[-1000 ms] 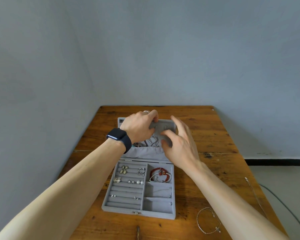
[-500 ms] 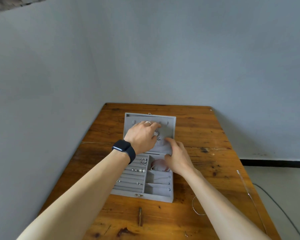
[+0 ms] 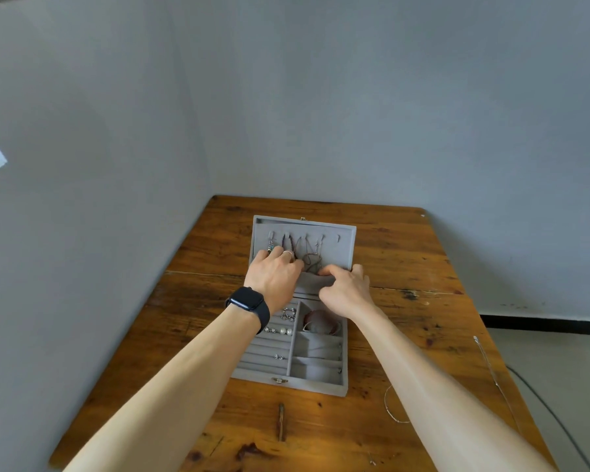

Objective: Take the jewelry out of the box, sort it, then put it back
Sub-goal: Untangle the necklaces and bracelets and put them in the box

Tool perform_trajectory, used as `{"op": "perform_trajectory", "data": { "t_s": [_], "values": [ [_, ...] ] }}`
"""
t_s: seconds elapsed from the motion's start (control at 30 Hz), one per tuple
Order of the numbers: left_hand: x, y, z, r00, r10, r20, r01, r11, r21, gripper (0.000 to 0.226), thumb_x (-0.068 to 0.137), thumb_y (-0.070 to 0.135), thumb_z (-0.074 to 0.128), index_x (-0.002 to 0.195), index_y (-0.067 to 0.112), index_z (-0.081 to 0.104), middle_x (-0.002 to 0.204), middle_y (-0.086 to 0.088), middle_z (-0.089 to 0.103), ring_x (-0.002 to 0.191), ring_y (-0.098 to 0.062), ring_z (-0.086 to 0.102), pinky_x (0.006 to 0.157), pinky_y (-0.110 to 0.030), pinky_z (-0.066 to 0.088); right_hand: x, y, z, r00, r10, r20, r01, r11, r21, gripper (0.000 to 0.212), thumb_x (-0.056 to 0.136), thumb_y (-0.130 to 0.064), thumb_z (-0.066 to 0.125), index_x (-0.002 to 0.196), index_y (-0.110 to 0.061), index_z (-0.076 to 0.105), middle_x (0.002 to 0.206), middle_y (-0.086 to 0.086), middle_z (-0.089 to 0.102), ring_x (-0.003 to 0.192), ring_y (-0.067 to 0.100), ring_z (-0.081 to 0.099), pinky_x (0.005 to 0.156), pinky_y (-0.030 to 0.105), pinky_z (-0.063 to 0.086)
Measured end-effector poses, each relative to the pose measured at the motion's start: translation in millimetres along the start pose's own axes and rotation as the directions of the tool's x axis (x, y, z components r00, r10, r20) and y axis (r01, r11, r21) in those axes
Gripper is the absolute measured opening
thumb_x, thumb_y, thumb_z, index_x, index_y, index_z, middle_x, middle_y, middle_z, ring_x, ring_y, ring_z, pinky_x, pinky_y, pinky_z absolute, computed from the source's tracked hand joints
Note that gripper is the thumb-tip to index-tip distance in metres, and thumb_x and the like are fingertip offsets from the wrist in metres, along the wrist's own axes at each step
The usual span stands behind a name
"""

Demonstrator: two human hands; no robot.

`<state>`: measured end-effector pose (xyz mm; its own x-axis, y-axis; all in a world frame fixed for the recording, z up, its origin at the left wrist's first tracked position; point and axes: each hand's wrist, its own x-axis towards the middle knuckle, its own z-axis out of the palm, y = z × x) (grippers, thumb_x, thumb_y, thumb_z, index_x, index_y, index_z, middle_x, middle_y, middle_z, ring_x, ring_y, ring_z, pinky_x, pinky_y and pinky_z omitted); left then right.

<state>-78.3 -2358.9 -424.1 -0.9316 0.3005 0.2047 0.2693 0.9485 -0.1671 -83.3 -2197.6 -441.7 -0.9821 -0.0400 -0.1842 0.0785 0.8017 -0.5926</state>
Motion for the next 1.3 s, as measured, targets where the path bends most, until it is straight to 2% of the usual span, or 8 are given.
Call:
{"op": "perform_trajectory", "data": {
  "t_s": [0.13, 0.27, 0.5, 0.67, 0.83, 0.97, 1.13, 1.3],
  "values": [
    [2, 1, 2, 1.000, -0.007, -0.017, 0.007, 1.000, 0.001, 0.024, 0.099, 0.020, 0.050, 0.119, 0.022, 0.063, 0.119, 0.001, 0.064, 0.115, -0.025, 0.051, 0.091, -0.035, 0.036, 0, 6, -1, 0.999, -0.021, -0.044, 0.024, 0.998, 0.059, 0.039, 0.088, -0.027, 0.053, 0.126, -0.038, 0.056, 0.125, 0.005, 0.036, 0.123, 0.032, 0.038, 0.102, 0.040, 0.038],
    [0, -1, 3, 0.999, -0.019, -0.030, 0.019, 1.000, -0.005, 0.021, 0.099, 0.020, 0.050, 0.115, 0.022, 0.063, 0.117, 0.002, 0.065, 0.114, -0.024, 0.051, 0.090, -0.034, 0.036, -2, 6, 1, 0.984, -0.085, -0.158, 0.107, 0.984, 0.141, 0.035, 0.087, -0.028, 0.060, 0.118, -0.042, 0.053, 0.121, 0.007, 0.044, 0.109, 0.030, 0.052, 0.092, 0.036, 0.045],
    [-1, -4, 3, 0.999, -0.001, -0.041, 0.001, 1.000, -0.012, 0.024, 0.101, 0.022, 0.049, 0.118, 0.022, 0.065, 0.116, 0.001, 0.066, 0.114, -0.024, 0.050, 0.090, -0.035, 0.036, 0, 6, 5, 0.994, -0.070, -0.084, 0.071, 0.997, 0.013, 0.044, 0.085, -0.021, 0.054, 0.126, -0.038, 0.057, 0.125, 0.006, 0.033, 0.120, 0.033, 0.037, 0.099, 0.040, 0.041],
    [-1, -5, 1, 0.999, -0.002, -0.039, 0.002, 1.000, -0.016, 0.023, 0.100, 0.022, 0.050, 0.114, 0.023, 0.068, 0.114, 0.001, 0.067, 0.112, -0.025, 0.050, 0.089, -0.035, 0.036, 0, 9, 2, 0.993, -0.093, -0.074, 0.098, 0.993, 0.068, 0.043, 0.085, -0.022, 0.054, 0.126, -0.037, 0.057, 0.122, 0.004, 0.035, 0.122, 0.031, 0.038, 0.097, 0.036, 0.037],
    [-3, -1, 1, 0.998, -0.008, -0.058, 0.007, 1.000, -0.028, 0.027, 0.098, 0.025, 0.047, 0.113, 0.023, 0.069, 0.112, 0.002, 0.068, 0.111, -0.024, 0.053, 0.089, -0.035, 0.036, -4, 18, -1, 0.987, -0.133, -0.089, 0.145, 0.980, 0.134, 0.045, 0.085, -0.023, 0.057, 0.126, -0.041, 0.059, 0.130, 0.003, 0.043, 0.126, 0.026, 0.046, 0.102, 0.035, 0.041],
    [-5, 2, -1, 0.999, -0.004, -0.048, 0.000, 0.997, -0.071, 0.032, 0.097, 0.026, 0.045, 0.122, 0.023, 0.065, 0.118, 0.000, 0.067, 0.113, -0.024, 0.053, 0.094, -0.036, 0.038, -12, 24, -7, 0.980, -0.162, -0.115, 0.179, 0.972, 0.153, 0.047, 0.087, -0.022, 0.058, 0.130, -0.042, 0.056, 0.143, 0.000, 0.043, 0.131, 0.020, 0.046, 0.096, 0.025, 0.033],
    [-16, 26, -15, 0.995, -0.027, -0.091, 0.005, 0.972, -0.233, 0.041, 0.095, 0.023, 0.049, 0.136, 0.024, 0.057, 0.133, -0.001, 0.062, 0.123, -0.024, 0.053, 0.105, -0.037, 0.037, -56, 40, -28, 0.926, -0.212, -0.312, 0.289, 0.930, 0.228, 0.038, 0.095, -0.023, 0.061, 0.131, -0.034, 0.058, 0.139, -0.014, 0.055, 0.127, 0.005, 0.049, 0.101, 0.022, 0.038],
    [-40, 74, -30, 0.996, 0.005, -0.087, -0.040, 0.917, -0.396, 0.045, 0.096, 0.025, 0.053, 0.141, 0.025, 0.054, 0.142, 0.000, 0.055, 0.131, -0.023, 0.048, 0.111, -0.037, 0.033, -143, 85, -41, 0.875, -0.122, -0.469, 0.294, 0.902, 0.315, 0.031, 0.094, -0.022, 0.065, 0.121, -0.037, 0.062, 0.121, -0.028, 0.060, 0.115, -0.005, 0.056, 0.093, 0.016, 0.046]
  ]
}}
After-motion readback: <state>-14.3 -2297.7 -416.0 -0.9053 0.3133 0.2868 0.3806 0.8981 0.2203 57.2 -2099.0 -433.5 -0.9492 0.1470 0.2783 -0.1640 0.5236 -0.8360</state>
